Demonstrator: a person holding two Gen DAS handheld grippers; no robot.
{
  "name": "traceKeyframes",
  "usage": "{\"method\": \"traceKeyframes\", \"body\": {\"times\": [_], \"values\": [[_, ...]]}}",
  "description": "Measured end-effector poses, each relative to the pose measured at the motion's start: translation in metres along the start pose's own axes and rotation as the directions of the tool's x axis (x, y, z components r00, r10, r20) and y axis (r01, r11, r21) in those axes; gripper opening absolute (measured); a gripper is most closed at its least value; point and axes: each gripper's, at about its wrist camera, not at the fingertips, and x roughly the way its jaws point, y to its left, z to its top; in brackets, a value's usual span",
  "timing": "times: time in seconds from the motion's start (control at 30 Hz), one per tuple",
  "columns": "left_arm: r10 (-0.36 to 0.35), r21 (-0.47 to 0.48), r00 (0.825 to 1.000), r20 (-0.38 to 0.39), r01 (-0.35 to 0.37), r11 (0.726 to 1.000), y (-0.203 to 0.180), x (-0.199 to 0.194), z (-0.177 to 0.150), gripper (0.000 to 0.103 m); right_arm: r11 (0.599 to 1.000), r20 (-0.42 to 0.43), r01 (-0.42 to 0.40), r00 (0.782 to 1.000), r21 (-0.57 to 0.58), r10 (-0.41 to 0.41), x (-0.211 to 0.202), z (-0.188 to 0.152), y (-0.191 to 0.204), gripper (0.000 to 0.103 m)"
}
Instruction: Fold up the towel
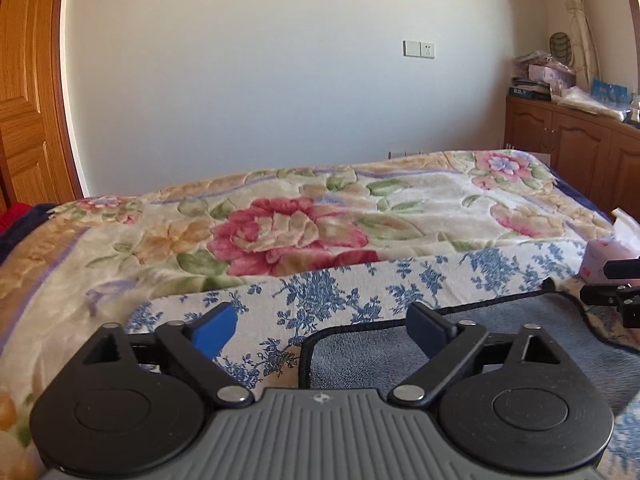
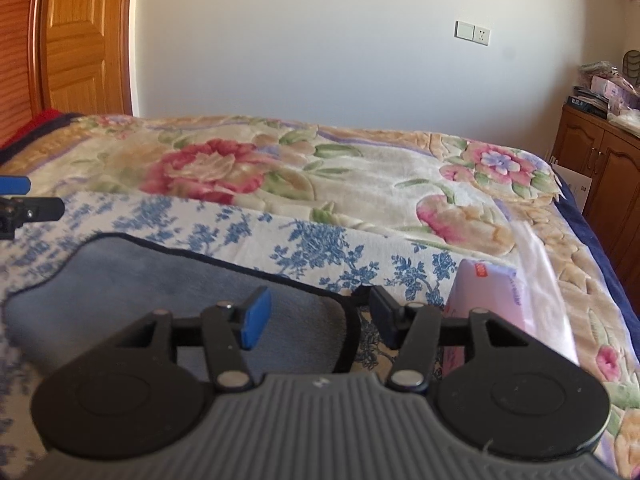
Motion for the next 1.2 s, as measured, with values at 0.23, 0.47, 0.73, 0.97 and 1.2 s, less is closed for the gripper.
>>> {"method": "traceKeyframes", "body": {"times": [0.23, 0.47, 0.73, 0.97, 1.2], "values": [[0.004, 0.015, 1.0, 0.022, -0.004, 1.0, -0.008, -0.048, 0.019, 0.1, 1.0, 0.034, -0.012, 0.999, 0.013, 0.012, -0.046, 0.01, 0.007, 0.082], [0.011, 0.026, 0.998, 0.064, -0.012, 1.0, -0.016, -0.097, 0.037, 0.103, 0.999, 0.066, -0.011, 0.998, 0.033, 0.009, -0.089, 0.017, 0.01, 0.088], [0.048, 0.037, 0.995, 0.093, -0.052, 0.998, -0.022, -0.146, 0.047, 0.103, 0.999, 0.106, -0.003, 0.994, 0.042, -0.001, -0.135, 0.017, 0.014, 0.103], [0.058, 0.038, 0.991, 0.123, -0.063, 0.997, -0.026, -0.187, 0.055, 0.103, 0.999, 0.128, -0.007, 0.992, 0.045, 0.001, -0.167, 0.018, 0.017, 0.103], [0.064, 0.039, 0.986, 0.156, -0.071, 0.997, -0.031, -0.228, 0.059, 0.103, 0.999, 0.147, -0.015, 0.989, 0.045, 0.008, -0.197, 0.011, 0.02, 0.103]]}}
